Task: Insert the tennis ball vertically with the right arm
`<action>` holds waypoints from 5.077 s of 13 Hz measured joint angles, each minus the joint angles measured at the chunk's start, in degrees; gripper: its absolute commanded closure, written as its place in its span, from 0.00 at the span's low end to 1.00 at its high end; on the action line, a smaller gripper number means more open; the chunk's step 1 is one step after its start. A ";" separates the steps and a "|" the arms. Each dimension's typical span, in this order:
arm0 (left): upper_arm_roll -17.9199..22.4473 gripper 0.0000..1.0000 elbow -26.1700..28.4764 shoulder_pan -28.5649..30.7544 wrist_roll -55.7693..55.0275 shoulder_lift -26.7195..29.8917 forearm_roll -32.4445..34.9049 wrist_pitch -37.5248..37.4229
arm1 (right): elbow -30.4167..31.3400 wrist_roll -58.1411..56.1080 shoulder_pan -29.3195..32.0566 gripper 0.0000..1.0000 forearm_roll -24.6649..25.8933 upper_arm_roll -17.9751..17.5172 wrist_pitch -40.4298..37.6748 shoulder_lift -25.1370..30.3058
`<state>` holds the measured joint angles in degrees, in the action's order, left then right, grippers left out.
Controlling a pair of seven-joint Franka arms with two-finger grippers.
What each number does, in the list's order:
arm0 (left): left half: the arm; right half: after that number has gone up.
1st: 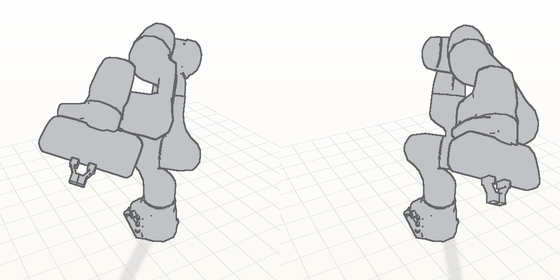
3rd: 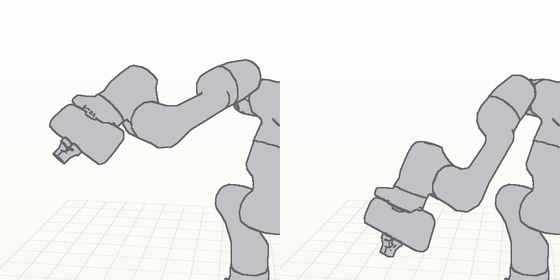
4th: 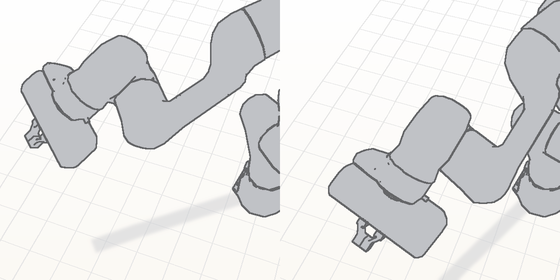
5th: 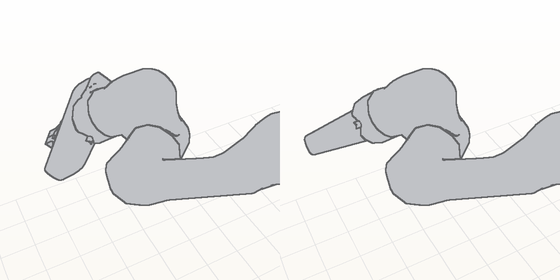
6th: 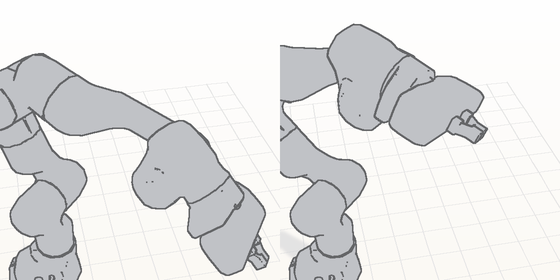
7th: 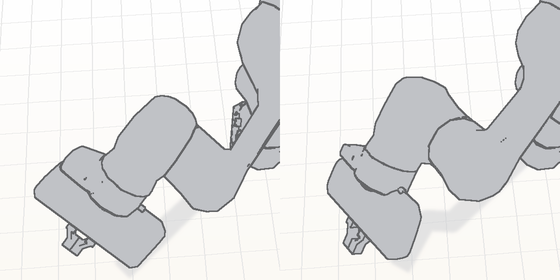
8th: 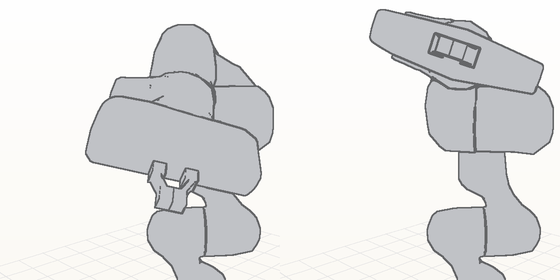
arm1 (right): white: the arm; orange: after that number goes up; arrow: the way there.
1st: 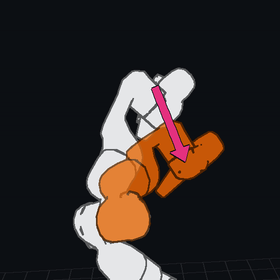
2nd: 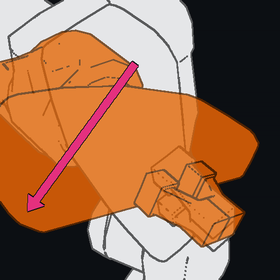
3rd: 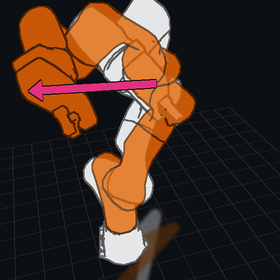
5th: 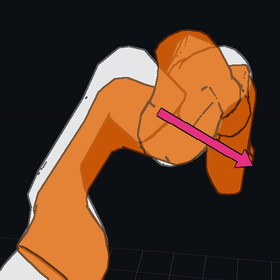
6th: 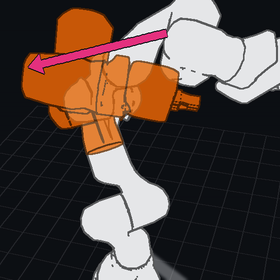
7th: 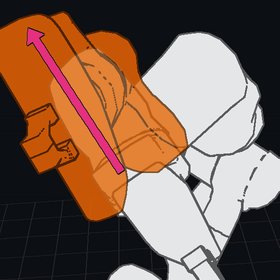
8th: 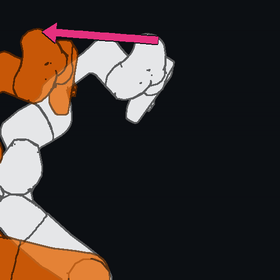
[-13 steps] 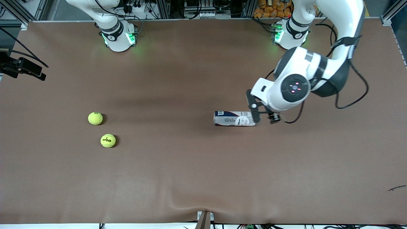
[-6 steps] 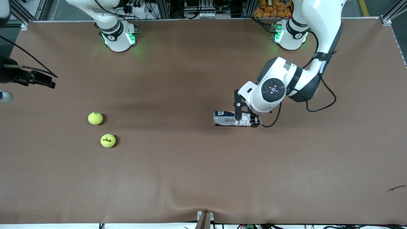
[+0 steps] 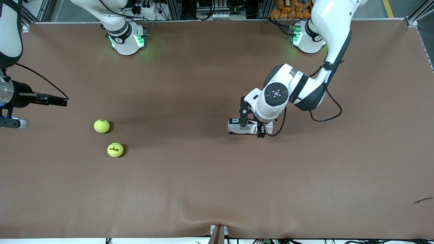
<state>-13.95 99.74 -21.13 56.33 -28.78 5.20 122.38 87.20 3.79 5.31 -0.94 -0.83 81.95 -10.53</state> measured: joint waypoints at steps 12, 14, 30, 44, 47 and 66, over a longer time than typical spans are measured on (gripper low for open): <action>-0.03 0.00 0.40 -4.05 -10.68 -7.84 10.22 9.19 | 21.94 0.08 0.01 0.00 -0.01 0.01 22.19 3.20; -0.03 0.00 0.42 -4.19 -11.17 -8.10 10.89 9.25 | 27.73 0.13 0.01 0.00 -0.02 0.01 30.52 3.22; -0.04 0.23 -0.14 -4.47 -11.31 -9.66 11.80 11.27 | 40.55 0.39 2.98 0.00 0.98 0.40 60.75 -10.64; -0.22 0.24 -10.93 5.16 23.94 -3.92 -22.39 -4.55 | 38.50 0.48 2.97 0.40 0.98 0.22 56.30 -10.00; -0.24 0.24 -11.88 7.65 31.71 -3.91 -31.33 -4.56 | 31.80 0.47 2.76 0.40 0.98 -0.22 42.70 -4.32; -0.83 0.25 -9.46 4.30 83.32 -17.67 -99.46 -5.16 | 14.11 35.83 -20.21 0.40 -10.92 0.14 18.11 7.97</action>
<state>-14.79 90.28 -16.82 139.65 -46.45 -94.25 117.22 101.31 39.62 -14.90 -11.86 -0.69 100.06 -2.57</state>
